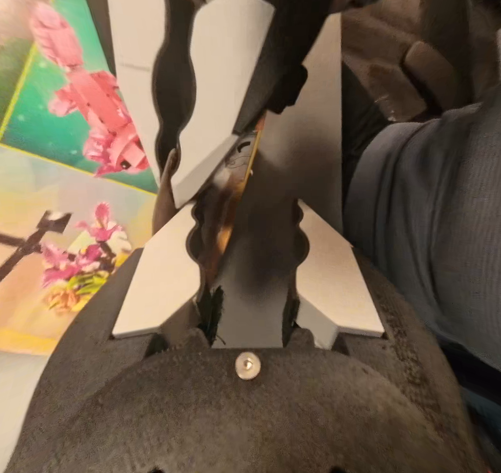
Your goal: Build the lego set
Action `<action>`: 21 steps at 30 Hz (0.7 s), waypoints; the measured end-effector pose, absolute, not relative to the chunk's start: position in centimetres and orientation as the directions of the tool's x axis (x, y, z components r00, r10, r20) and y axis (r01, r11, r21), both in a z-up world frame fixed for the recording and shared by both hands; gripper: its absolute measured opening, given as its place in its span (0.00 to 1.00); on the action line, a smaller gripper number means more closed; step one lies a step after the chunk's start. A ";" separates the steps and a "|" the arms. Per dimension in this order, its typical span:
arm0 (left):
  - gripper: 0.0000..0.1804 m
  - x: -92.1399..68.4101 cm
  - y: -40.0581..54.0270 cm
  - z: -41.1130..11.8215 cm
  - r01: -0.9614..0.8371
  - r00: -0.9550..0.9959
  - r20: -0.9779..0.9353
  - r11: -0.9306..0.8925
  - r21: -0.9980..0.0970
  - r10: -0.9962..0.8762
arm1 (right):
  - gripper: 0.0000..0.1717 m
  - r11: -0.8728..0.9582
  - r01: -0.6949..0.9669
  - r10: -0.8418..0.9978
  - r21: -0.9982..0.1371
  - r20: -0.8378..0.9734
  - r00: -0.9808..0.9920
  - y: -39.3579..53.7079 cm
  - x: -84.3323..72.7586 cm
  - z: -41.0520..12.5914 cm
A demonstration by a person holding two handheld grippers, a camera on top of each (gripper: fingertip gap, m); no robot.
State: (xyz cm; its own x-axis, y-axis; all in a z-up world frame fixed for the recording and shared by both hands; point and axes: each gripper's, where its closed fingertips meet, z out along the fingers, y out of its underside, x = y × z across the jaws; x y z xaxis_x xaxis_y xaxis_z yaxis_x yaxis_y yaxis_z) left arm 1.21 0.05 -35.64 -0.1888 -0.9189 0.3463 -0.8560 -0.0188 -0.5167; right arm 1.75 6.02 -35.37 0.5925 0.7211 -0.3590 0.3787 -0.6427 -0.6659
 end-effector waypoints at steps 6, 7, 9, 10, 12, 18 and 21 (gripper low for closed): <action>0.15 1.6 1.7 -36.3 -0.872 -0.156 0.370 -0.048 -0.486 -0.916 | 0.00 -0.631 0.365 0.726 -0.685 -0.354 0.590 6.1 1.8 -35.4; 0.15 1.6 1.8 -36.4 -0.862 -0.168 0.333 -0.026 -0.507 -0.928 | 0.00 -0.627 0.362 0.728 -0.690 -0.354 0.588 6.1 1.8 -35.3; 0.15 1.7 2.1 -36.2 -0.830 -0.198 0.220 0.044 -0.556 -0.955 | 0.00 -0.627 0.347 0.727 -0.697 -0.365 0.582 6.1 1.8 -35.1; 0.15 1.7 2.2 -36.2 -0.811 -0.211 0.148 0.089 -0.578 -0.966 | 0.00 -0.631 0.338 0.724 -0.698 -0.375 0.579 6.1 1.8 -35.1; 0.15 1.7 2.5 -36.1 -0.770 -0.233 -0.038 0.208 -0.603 -0.972 | 0.00 -0.636 0.324 0.720 -0.700 -0.388 0.576 6.1 1.7 -35.0; 0.16 1.6 2.9 -35.0 -0.653 -0.306 -0.798 0.725 -0.221 -0.519 | 0.00 -0.634 0.299 0.716 -0.713 -0.394 0.577 6.2 1.6 -34.6; 0.15 1.5 2.9 -34.5 -0.624 -0.259 -0.925 0.779 -0.061 -0.280 | 0.00 -0.639 0.281 0.708 -0.716 -0.405 0.579 6.4 1.5 -34.4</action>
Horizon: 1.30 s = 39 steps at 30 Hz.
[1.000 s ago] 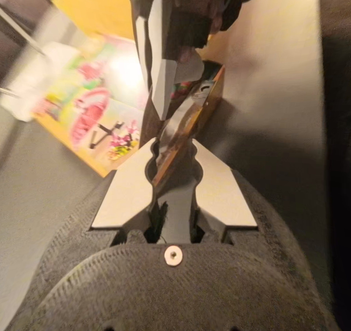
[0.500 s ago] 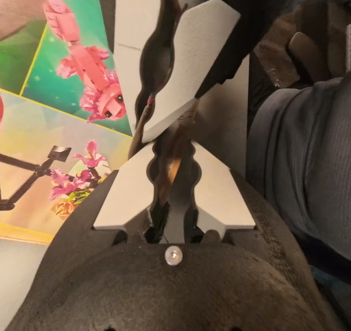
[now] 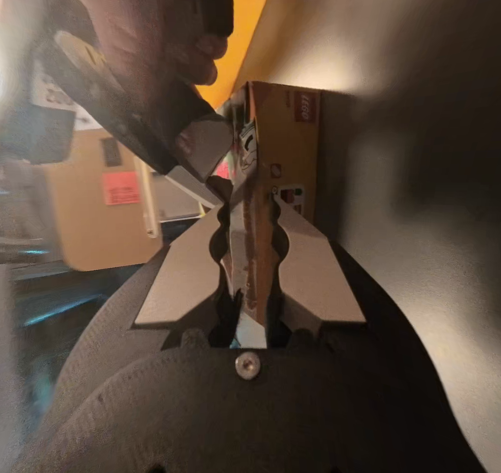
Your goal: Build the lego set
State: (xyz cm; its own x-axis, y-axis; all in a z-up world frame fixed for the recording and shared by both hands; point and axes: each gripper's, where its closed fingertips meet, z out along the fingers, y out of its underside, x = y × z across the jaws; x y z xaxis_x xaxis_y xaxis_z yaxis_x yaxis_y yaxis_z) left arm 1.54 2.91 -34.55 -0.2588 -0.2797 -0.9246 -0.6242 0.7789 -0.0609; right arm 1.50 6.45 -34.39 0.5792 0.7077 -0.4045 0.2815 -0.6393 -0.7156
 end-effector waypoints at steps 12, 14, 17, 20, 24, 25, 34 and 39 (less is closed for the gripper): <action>0.15 0.1 2.0 -34.4 -0.578 -0.030 -0.999 0.815 0.048 0.037 | 0.00 -0.779 0.181 0.587 -0.600 -0.597 0.547 6.8 1.2 -34.2; 0.00 0.2 1.4 -36.3 -0.545 -0.101 -0.992 0.831 0.115 0.072 | 0.00 -0.804 0.155 0.553 -0.573 -0.626 0.550 7.2 1.3 -34.5; 0.00 0.2 0.6 -36.7 -0.534 -0.094 -0.993 0.839 0.106 0.066 | 0.00 -0.826 0.124 0.518 -0.549 -0.654 0.552 8.0 1.6 -34.5; 0.00 0.0 0.1 -37.0 -0.550 -0.064 -0.992 0.833 -0.053 -0.106 | 0.00 -0.827 0.136 0.521 -0.546 -0.651 0.552 8.1 1.6 -34.5; 0.16 0.4 0.2 -35.0 -0.506 0.033 -0.803 0.683 -0.527 -0.595 | 0.00 -0.808 0.151 0.546 -0.569 -0.627 0.556 8.0 1.5 -34.6; 0.24 0.4 0.4 -34.9 -0.499 -0.003 -0.715 0.620 -0.605 -0.700 | 0.00 -0.799 0.158 0.557 -0.580 -0.616 0.558 7.9 1.5 -34.6; 0.33 0.7 3.7 -34.8 -0.658 -0.264 -0.205 0.331 -0.676 -0.943 | 0.00 -0.732 0.197 0.635 -0.652 -0.547 0.546 7.6 1.5 -34.5; 0.31 0.6 3.6 -34.8 -0.754 -0.325 -0.083 0.311 -0.578 -0.942 | 0.00 -0.711 0.220 0.659 -0.668 -0.523 0.540 7.3 1.7 -34.5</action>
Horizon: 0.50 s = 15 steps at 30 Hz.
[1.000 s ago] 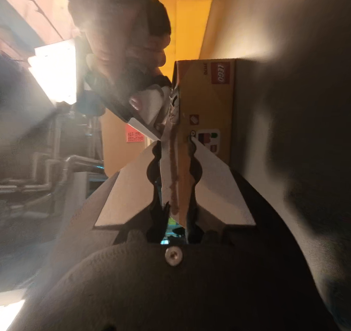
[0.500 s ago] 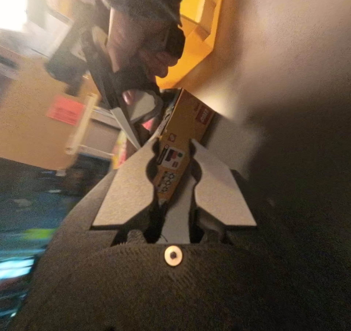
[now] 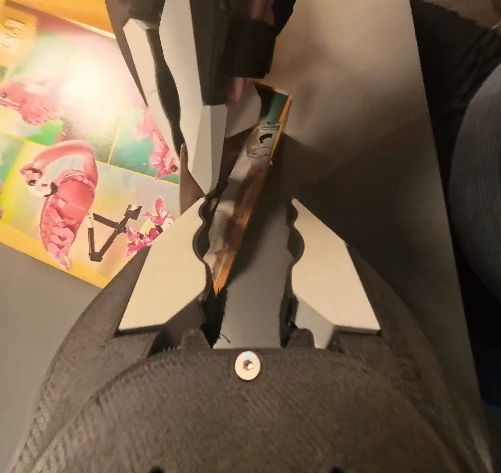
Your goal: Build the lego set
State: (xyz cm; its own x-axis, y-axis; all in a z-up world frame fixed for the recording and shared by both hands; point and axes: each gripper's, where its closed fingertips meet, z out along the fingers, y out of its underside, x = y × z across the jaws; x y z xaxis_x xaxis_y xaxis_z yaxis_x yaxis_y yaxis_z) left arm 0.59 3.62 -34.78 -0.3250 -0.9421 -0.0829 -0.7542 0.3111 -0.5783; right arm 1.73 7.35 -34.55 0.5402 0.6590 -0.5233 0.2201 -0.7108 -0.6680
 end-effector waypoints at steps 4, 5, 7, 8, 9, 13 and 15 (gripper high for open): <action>0.32 -0.3 3.4 -35.2 -0.840 -0.350 -0.002 0.314 -0.443 -0.937 | 0.00 -0.707 0.218 0.663 -0.673 -0.522 0.537 7.3 1.7 -34.5; 0.33 -0.3 3.3 -35.2 -0.849 -0.355 0.009 0.318 -0.422 -0.935 | 0.00 -0.705 0.220 0.664 -0.674 -0.519 0.538 7.3 1.7 -34.5; 0.33 -0.4 3.3 -35.2 -0.866 -0.360 0.032 0.321 -0.382 -0.932 | 0.00 -0.703 0.226 0.666 -0.674 -0.513 0.542 7.3 1.7 -34.6; 0.33 -0.3 3.3 -35.3 -0.874 -0.360 0.047 0.319 -0.367 -0.932 | 0.00 -0.703 0.230 0.666 -0.673 -0.510 0.544 7.3 1.7 -34.7; 0.31 -0.2 3.5 -35.3 -0.878 -0.362 0.052 0.321 -0.356 -0.931 | 0.00 -0.702 0.233 0.667 -0.673 -0.507 0.546 7.3 1.7 -34.7; 0.30 -0.1 3.4 -35.3 -0.894 -0.350 0.116 0.295 -0.337 -0.930 | 0.00 -0.693 0.246 0.674 -0.678 -0.487 0.556 7.3 1.7 -34.9; 0.38 -0.5 2.2 -35.9 -0.923 -0.311 0.239 0.233 -0.307 -0.920 | 0.00 -0.678 0.257 0.686 -0.689 -0.467 0.558 7.3 1.9 -34.9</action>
State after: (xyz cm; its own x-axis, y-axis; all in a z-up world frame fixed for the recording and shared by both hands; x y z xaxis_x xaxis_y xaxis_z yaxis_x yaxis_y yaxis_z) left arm -0.49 2.20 -35.91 -0.3114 -0.9197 0.2390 -0.9229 0.2328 -0.3068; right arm 1.85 7.28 -34.91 0.5575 0.6861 -0.4673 0.2569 -0.6779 -0.6888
